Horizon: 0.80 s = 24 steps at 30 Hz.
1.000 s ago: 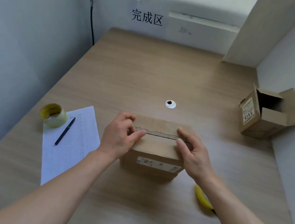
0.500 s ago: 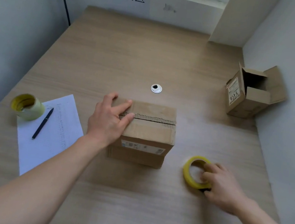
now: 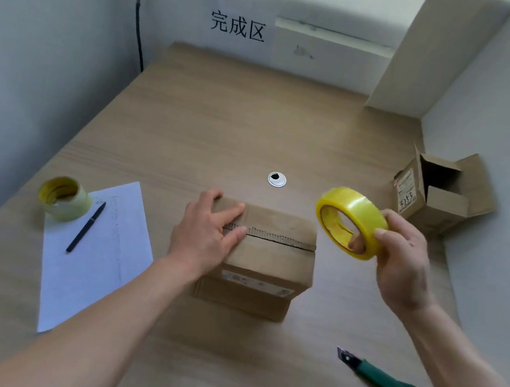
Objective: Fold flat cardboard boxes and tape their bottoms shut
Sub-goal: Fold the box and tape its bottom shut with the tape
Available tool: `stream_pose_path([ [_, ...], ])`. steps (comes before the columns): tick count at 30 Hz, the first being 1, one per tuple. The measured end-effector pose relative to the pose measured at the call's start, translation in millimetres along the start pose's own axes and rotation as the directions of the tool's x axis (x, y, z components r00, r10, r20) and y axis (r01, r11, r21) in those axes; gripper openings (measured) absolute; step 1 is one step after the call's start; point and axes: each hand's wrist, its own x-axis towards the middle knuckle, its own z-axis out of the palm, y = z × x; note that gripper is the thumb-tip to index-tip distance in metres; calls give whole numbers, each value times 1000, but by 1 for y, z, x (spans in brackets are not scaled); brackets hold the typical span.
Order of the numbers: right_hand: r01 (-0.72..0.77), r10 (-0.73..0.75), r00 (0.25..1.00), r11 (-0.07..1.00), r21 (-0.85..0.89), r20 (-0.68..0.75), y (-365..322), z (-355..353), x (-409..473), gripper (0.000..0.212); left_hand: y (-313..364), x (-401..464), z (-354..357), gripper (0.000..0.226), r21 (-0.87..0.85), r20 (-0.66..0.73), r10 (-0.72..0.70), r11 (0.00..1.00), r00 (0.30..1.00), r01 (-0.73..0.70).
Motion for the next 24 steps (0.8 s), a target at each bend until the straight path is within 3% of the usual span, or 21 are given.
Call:
stream_pose_path([
  [3, -13, 8, 978, 1000, 25, 208, -12, 51, 8, 14, 6, -4, 2, 45, 15, 27, 22, 1000, 999, -22],
  [6, -27, 42, 963, 998, -60, 268, 4, 80, 4, 16, 1, -7, 2, 42, 29, 44, 56, 998, 997, -57],
  [10, -42, 69, 960, 994, -104, 271, 31, 84, -2, 23, -16, -9, 7, 43, 2, 137, 32, 999, 990, -33],
  [14, -158, 157, 981, 987, 7, 112, 57, 80, 0, 32, -11, 2, 12, 46, -5, 265, -58, 998, 962, 62],
  [17, -196, 193, 978, 980, 32, 85, 64, 78, 10, 35, -3, 13, 6, 33, 78, 138, 17, 997, 990, -28],
  [19, -214, 210, 973, 976, 40, 93, 66, 76, 18, 37, 6, 18, 2, 24, -103, -40, 87, 991, 995, -91],
  [20, -224, 219, 971, 974, 41, 100, 67, 75, 21, 37, 12, 21, 0, 21, -239, -59, 62, 968, 996, -74],
  [22, -234, 229, 966, 972, 31, 123, 67, 75, 25, 38, 27, 27, -3, 27, -451, 66, -68, 888, 995, 91],
  [24, -224, 219, 965, 974, 18, 142, 68, 76, 27, 41, 39, 37, -7, 37, -598, 277, -220, 722, 935, 347],
])
